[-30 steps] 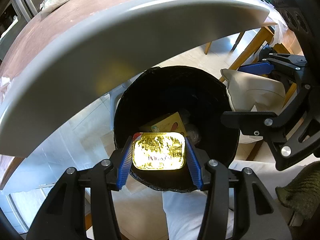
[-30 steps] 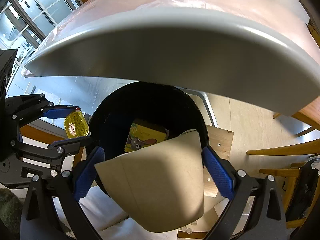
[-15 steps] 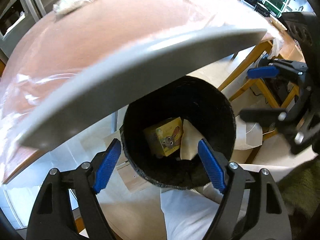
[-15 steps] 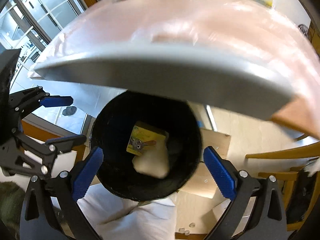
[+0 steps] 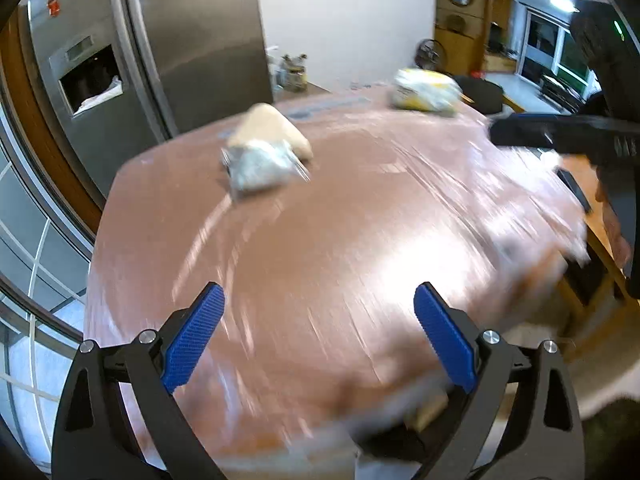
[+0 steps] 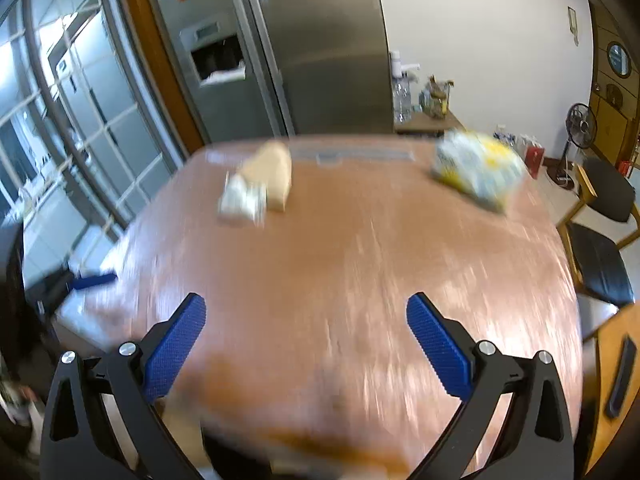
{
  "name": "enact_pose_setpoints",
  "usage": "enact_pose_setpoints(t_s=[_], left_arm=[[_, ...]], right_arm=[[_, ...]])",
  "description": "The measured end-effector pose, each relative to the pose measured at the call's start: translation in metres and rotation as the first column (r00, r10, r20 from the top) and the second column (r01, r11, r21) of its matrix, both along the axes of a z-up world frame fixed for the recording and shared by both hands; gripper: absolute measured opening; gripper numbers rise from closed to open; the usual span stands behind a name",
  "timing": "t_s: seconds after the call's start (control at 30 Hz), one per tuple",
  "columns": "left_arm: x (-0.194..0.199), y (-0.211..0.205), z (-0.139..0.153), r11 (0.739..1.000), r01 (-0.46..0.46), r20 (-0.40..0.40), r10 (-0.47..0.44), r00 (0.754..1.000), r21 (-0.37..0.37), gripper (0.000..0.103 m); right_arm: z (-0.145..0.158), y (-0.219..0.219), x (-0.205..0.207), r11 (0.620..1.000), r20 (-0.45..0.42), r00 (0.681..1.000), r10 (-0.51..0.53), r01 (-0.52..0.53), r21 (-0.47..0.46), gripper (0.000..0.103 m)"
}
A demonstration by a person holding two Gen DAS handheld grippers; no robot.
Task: Collect trash
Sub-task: 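Move both tools back over the table toward the wrapper and paper cone, then grasp the white plastic wrapper with the left tool while the right tool grasps the brown paper cone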
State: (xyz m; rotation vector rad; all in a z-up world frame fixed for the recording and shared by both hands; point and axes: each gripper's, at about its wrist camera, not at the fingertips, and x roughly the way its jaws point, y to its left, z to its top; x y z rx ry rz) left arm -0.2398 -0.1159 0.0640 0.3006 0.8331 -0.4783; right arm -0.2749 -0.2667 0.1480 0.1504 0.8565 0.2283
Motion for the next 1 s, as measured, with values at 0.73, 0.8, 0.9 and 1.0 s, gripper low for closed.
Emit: enact_pose_setpoints(t_s=[0.73,0.8,0.9,1.0], left_arm=[[0.154,-0.035,-0.041,0.998,0.062,-0.065,-0.06,0.996,0.023,0.096],[0.158,-0.036,-0.044,0.997,0.074,-0.088,-0.073,0.993,0.008,0.093],[0.162,-0.035,-0.049,0.996,0.085,-0.126,-0.087,0.988,-0.017,0.083],[0.161,-0.033,-0.05,0.995,0.096,-0.145,-0.1,0.984,-0.04,0.073]], right_arm=[[-0.09,0.088,0.241,0.979,-0.394,0.917,0.059,0.024,0.202,0.096],[-0.089,0.087,0.243,0.978,-0.388,0.919,0.062,0.021,0.205,0.09],[-0.089,0.085,0.244,0.969,-0.394,0.914,0.098,0.002,0.245,0.069],[-0.087,0.079,0.24,0.967,-0.378,0.92,0.104,-0.004,0.256,0.066]])
